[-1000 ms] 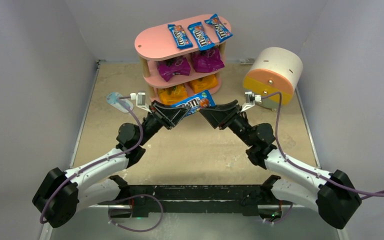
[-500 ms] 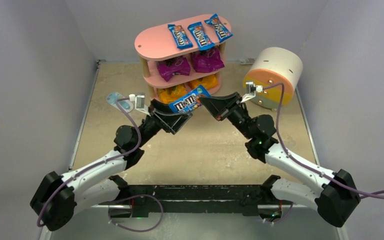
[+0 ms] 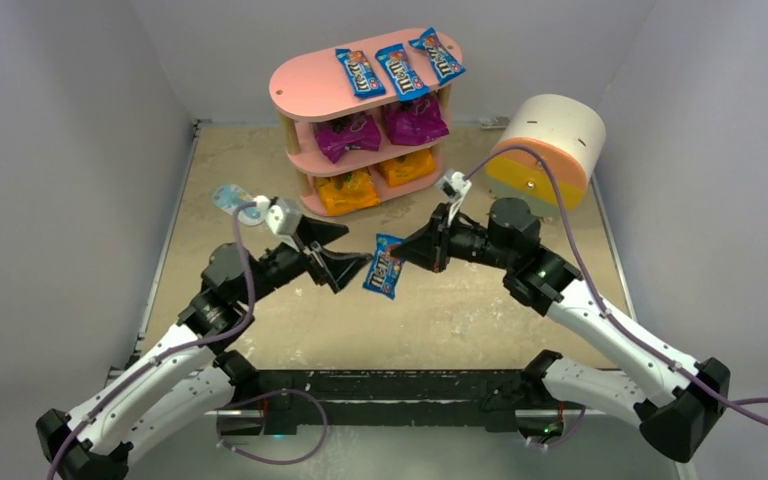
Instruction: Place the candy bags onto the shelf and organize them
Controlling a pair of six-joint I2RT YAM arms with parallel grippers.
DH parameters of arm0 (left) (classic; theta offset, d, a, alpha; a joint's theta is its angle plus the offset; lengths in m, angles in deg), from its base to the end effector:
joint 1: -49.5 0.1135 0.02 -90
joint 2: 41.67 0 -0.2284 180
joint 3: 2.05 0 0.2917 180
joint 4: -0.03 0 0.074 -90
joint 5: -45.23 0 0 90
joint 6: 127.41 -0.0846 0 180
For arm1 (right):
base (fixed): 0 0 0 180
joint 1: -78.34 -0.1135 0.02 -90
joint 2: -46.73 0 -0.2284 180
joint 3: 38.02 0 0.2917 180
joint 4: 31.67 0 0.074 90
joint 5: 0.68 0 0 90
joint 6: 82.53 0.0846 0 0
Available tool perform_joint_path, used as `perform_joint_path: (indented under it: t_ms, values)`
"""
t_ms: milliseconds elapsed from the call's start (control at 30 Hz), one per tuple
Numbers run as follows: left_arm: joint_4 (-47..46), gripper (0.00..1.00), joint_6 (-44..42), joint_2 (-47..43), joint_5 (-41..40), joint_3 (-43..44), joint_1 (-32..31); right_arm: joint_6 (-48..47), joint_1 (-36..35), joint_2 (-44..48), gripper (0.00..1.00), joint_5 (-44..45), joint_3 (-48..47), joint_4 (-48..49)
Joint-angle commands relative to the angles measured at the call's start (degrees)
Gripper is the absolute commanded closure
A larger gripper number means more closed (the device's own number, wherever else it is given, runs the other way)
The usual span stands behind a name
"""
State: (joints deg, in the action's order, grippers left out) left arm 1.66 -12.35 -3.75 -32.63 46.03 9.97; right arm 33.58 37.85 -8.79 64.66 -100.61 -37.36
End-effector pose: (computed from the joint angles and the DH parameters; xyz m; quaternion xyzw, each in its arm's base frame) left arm 0.2061 -0.1932 0.3286 0.1612 0.6336 -0.4609 0.6001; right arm 0.2288 0.2418 0.3413 -0.2370 0.6579 0.5085 0.5024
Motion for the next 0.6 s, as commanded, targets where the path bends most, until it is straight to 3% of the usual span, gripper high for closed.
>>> perform_joint_path:
  t_ms: [0, 167, 300, 367, 500, 567]
  values:
    - [0.9, 0.16, -3.9, 6.0, 21.6, 2.0, -0.2, -9.1, 0.0, -2.4, 1.0, -13.4, -4.5, -10.5]
    - [-0.3, 0.35, -1.5, 9.3, 24.9, 2.3, -0.2, -11.3, -0.1, -3.0, 1.0, -17.1, -5.7, -11.1]
    - [-7.5, 0.54, 2.3, 10.3, 28.1, -0.2, -0.2, -12.7, 0.0, -4.0, 1.0, -18.1, -6.5, -12.7]
    - [-7.1, 0.66, 2.3, 10.7, 28.3, 0.1, -0.2, -13.0, 0.0, -4.4, 1.0, -18.0, -6.8, -13.4]
    - [-7.0, 1.0, 2.5, 11.0, 27.4, 0.7, -0.3, -13.1, 0.0, -4.4, 0.99, -17.0, -7.1, -13.6]
    - [-5.9, 1.0, 2.6, 10.9, 26.1, 1.0, -0.2, -11.5, 0.0, -4.1, 0.96, -15.6, -6.9, -13.7]
